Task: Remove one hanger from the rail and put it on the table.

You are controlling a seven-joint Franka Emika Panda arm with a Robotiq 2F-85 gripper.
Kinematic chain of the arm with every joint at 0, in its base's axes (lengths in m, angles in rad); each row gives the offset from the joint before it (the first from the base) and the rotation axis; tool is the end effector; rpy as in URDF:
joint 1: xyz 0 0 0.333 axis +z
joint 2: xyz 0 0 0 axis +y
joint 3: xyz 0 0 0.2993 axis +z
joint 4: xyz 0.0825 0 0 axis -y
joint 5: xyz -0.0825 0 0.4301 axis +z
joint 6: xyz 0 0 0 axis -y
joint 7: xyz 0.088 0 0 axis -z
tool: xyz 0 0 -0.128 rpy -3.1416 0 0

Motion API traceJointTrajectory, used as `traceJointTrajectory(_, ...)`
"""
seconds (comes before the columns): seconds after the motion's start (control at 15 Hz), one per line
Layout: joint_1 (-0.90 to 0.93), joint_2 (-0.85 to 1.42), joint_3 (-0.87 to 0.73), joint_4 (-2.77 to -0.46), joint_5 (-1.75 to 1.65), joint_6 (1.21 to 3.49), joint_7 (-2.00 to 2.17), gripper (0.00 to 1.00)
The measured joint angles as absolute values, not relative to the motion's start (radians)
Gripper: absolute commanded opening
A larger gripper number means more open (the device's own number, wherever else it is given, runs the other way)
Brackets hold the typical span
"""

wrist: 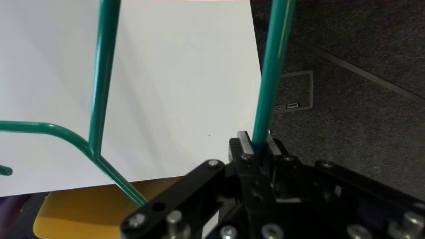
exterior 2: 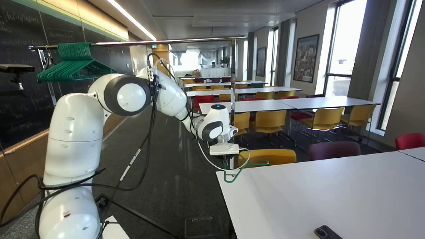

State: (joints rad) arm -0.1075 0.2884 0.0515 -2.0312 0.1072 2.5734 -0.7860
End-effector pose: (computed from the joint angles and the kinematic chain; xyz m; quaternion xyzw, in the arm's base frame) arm 0.6517 -0.0375 0.2625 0.9403 0.3132 0.1322 0.0138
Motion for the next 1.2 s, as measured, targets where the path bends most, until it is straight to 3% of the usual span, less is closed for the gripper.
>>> traceJointTrajectory(0.33, -0.194, 0.388, 0.084, -1.995, 0.238, 2.575, -0.966, 0.03)
traceJointTrajectory(1.2, -0.27, 0.561, 0.062, -1.962, 0.182, 2.705, -1.07, 0.03)
